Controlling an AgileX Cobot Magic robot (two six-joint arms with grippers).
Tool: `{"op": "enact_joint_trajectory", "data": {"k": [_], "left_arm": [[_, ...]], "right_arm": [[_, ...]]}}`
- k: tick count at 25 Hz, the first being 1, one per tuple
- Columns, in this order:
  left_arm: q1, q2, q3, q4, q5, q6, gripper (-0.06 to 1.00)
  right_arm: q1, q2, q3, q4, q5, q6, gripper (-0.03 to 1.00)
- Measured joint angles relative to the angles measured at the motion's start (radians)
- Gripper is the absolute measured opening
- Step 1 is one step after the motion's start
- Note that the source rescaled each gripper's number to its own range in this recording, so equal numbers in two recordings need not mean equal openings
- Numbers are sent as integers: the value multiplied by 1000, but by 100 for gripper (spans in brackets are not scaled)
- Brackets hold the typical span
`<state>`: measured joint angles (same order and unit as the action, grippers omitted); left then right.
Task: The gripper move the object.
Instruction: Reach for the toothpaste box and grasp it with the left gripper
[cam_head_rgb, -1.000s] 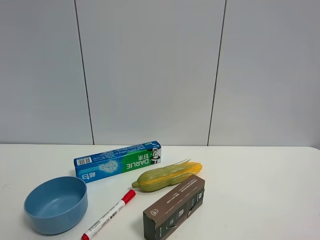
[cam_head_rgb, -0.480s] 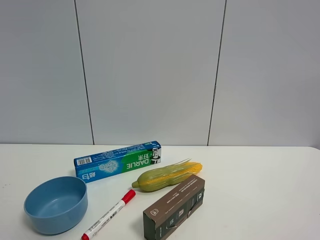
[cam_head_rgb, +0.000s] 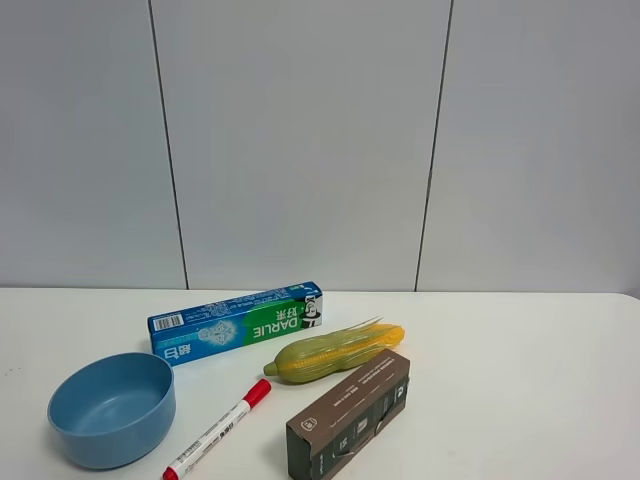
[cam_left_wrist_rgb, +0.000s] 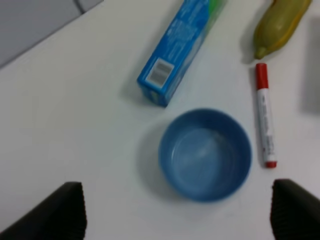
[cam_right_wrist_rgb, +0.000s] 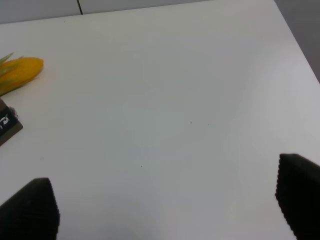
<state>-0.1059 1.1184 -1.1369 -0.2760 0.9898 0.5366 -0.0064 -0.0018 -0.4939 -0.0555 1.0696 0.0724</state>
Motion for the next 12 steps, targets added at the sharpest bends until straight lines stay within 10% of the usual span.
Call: {"op": "enact_joint_trajectory", "data": {"k": [12], "left_arm": [[-185, 398, -282, 57, 11, 18, 48]], "right_arm": [[0, 0, 0, 0, 0, 0, 100]]}}
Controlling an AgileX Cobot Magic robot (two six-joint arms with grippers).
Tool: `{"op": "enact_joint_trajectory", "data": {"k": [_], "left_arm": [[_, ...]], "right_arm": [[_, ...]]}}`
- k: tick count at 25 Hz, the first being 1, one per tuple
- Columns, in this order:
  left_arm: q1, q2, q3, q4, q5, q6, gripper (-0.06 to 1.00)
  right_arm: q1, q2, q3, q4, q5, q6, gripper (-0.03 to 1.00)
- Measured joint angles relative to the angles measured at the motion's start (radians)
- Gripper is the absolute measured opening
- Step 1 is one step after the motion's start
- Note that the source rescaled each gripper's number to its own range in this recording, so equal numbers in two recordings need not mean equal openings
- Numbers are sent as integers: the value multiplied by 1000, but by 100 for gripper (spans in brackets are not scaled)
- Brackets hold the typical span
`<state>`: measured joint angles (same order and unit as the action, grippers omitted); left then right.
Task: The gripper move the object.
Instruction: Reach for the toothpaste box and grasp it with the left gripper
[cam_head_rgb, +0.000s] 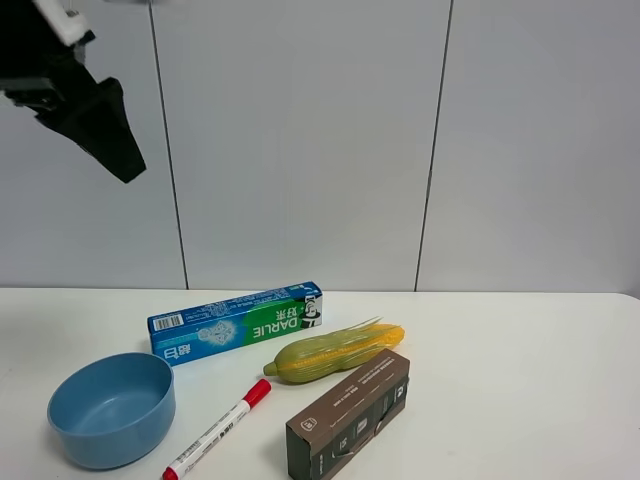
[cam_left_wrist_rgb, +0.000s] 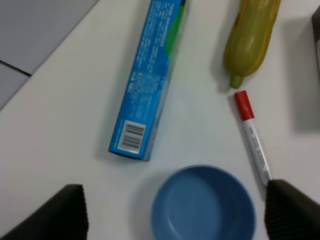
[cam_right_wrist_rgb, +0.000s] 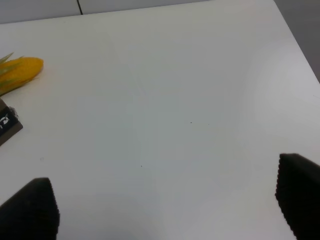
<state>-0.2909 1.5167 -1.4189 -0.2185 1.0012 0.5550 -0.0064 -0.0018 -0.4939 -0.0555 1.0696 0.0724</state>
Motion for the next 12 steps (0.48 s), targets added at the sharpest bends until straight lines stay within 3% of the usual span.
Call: {"op": "enact_joint_trajectory", "data": {"k": [2, 6, 9, 12], "left_arm": [[-3, 39, -3, -37, 0, 13, 40], [-7, 82, -6, -69, -27, 47, 37], [-7, 99, -8, -65, -43, 51, 38], [-7, 115, -9, -33, -52, 51, 47]], "right_arm": [[0, 0, 0, 0, 0, 0, 100], [0, 0, 0, 0, 0, 0, 100], [0, 0, 0, 0, 0, 0, 100], [0, 0, 0, 0, 0, 0, 100]]}}
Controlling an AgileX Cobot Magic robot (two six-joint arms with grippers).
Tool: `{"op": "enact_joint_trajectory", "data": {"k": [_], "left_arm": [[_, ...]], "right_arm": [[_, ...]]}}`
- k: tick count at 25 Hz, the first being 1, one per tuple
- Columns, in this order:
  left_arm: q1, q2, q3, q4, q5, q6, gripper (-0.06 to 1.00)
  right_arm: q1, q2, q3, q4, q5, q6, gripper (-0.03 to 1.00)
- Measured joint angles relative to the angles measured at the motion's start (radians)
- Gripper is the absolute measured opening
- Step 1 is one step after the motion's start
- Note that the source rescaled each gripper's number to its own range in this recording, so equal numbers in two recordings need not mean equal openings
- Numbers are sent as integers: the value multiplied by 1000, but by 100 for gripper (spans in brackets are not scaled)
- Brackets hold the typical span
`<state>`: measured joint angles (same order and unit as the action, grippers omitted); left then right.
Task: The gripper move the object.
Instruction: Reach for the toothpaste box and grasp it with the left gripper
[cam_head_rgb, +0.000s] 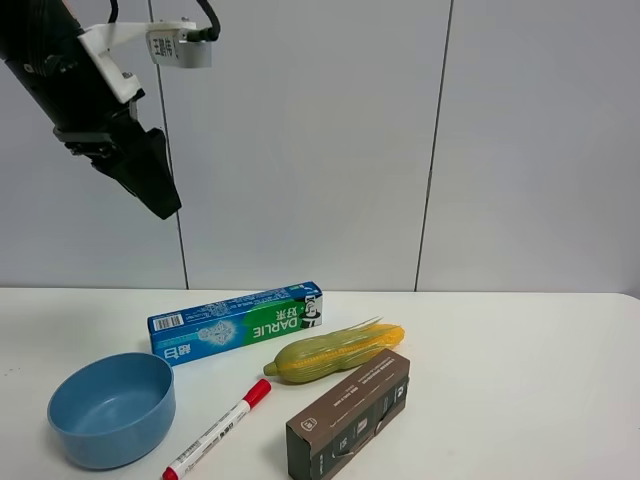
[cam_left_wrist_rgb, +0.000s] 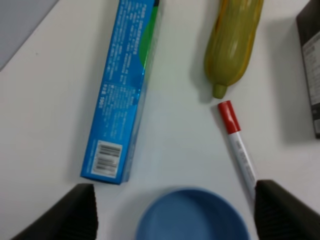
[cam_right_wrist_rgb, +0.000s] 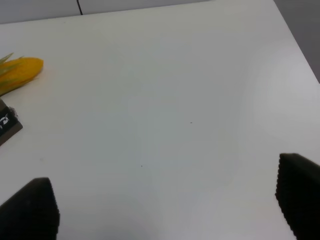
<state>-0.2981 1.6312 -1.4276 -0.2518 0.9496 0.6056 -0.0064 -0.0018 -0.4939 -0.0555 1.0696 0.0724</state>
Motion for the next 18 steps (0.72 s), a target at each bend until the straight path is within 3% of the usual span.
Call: {"op": "enact_joint_trajectory", "data": {"k": [9, 12, 18], "left_arm": [[-1, 147, -64, 29, -27, 22, 88], [-16, 236, -174, 51, 11, 23, 93], [-69, 390, -430, 52, 84, 86, 94]], "right_arm": [[0, 0, 0, 0, 0, 0, 100], [0, 0, 0, 0, 0, 0, 100], [0, 0, 0, 0, 0, 0, 100]]}}
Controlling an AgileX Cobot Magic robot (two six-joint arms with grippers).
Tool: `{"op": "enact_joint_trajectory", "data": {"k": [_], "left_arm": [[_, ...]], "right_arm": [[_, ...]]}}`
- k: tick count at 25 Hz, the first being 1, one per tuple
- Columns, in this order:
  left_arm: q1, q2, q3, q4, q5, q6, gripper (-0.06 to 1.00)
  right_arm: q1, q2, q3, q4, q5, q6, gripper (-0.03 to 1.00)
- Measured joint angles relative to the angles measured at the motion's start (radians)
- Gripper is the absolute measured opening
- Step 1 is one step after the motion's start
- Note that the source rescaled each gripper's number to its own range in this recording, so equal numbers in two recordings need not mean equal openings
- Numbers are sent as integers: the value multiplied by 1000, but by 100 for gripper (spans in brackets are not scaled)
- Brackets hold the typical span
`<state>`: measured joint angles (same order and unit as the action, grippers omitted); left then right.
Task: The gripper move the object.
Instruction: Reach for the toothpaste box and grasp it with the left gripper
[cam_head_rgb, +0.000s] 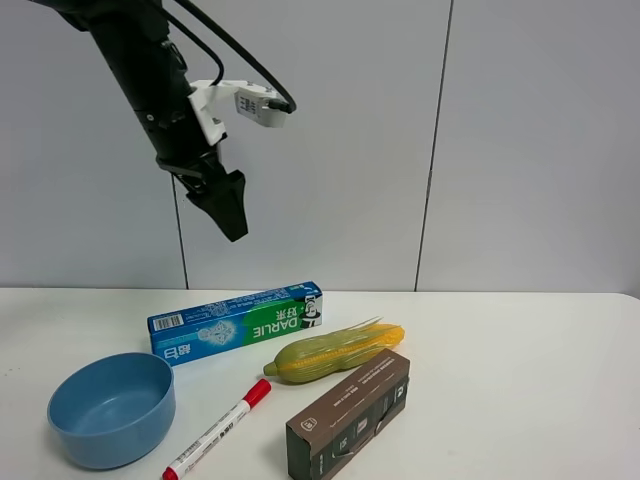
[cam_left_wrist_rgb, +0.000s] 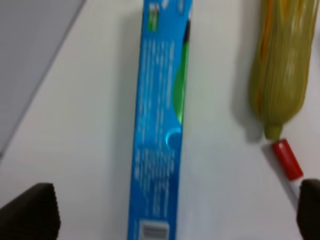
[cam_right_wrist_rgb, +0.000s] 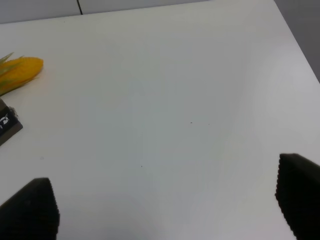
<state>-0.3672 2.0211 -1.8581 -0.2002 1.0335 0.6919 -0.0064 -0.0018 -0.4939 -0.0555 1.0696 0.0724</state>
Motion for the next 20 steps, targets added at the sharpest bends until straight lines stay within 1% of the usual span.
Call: {"op": "enact_joint_trajectory", "data": {"k": [3, 8, 11, 14, 20], "left_arm": [[-30, 55, -68, 0, 39, 51, 94], [-62, 123, -83, -1, 103, 172, 95], [-63, 140, -83, 3, 112, 224, 95], [-63, 141, -83, 21, 96, 227, 95], [-40, 155, -85, 23, 2, 171, 94]], "right_arm": [[0, 0, 0, 0, 0, 0, 100], [0, 0, 0, 0, 0, 0, 100], [0, 0, 0, 0, 0, 0, 100], [0, 0, 0, 0, 0, 0, 100], [0, 0, 0, 0, 0, 0, 100]]}}
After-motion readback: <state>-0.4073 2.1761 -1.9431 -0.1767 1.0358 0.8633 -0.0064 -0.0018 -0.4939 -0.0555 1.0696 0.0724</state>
